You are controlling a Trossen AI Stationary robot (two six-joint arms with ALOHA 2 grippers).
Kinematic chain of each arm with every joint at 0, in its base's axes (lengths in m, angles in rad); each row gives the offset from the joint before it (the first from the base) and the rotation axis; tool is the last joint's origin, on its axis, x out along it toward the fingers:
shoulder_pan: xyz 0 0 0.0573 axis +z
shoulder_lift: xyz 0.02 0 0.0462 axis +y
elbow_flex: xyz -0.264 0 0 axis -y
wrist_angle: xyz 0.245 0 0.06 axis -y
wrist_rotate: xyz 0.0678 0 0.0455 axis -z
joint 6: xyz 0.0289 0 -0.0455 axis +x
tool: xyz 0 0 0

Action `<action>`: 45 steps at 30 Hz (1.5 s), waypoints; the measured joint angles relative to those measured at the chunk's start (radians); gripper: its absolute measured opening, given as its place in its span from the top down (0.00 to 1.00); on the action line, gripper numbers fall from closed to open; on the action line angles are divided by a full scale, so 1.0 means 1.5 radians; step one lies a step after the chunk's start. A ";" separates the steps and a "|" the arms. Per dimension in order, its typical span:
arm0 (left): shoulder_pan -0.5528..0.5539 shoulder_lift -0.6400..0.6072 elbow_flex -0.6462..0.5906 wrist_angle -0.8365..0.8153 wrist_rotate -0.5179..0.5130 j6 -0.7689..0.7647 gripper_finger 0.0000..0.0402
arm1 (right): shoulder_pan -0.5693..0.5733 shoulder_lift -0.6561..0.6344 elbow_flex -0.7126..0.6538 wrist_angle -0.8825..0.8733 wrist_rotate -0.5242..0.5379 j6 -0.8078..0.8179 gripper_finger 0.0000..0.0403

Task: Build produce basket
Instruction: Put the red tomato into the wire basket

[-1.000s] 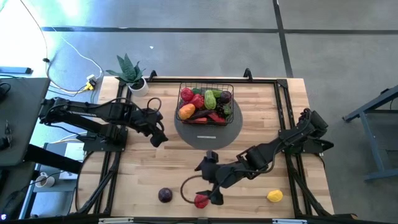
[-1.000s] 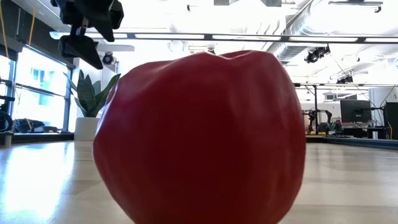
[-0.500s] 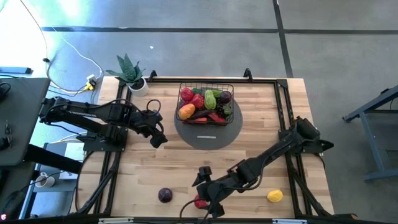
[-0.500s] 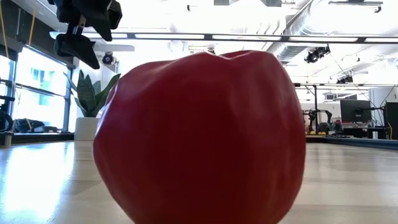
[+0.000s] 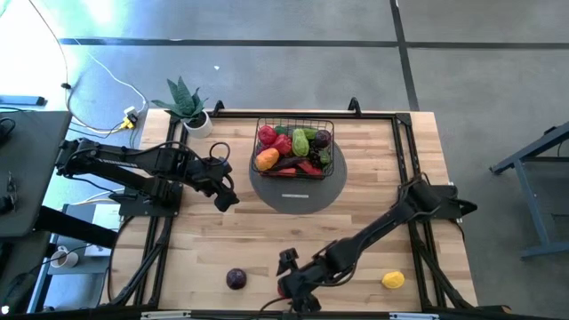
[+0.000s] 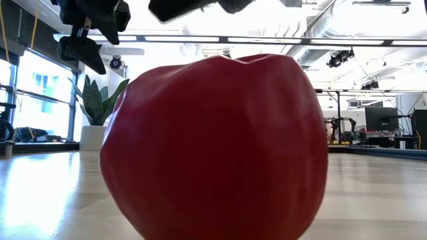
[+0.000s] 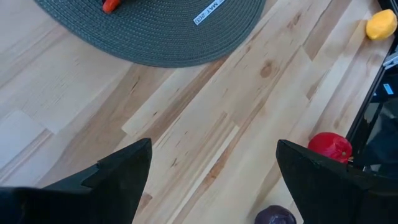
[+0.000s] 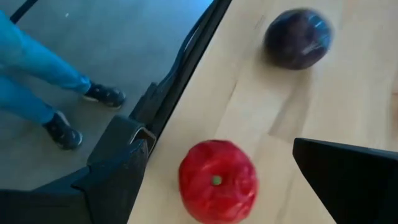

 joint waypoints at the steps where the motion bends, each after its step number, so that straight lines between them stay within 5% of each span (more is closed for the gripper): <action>1: 0.000 0.000 0.000 0.000 0.000 0.000 0.17 | 0.000 0.007 0.000 0.000 -0.008 0.000 0.04; 20: 0.000 0.000 0.000 -0.005 -0.003 0.000 0.17 | -0.001 0.085 0.000 -0.016 -0.008 0.004 0.05; 35: 0.000 0.000 0.000 -0.004 -0.003 0.006 0.17 | -0.001 0.085 0.000 -0.018 -0.001 0.054 0.40; 45: 0.000 0.000 0.000 -0.002 -0.003 0.036 0.17 | -0.002 0.056 0.000 -0.030 0.055 0.202 0.41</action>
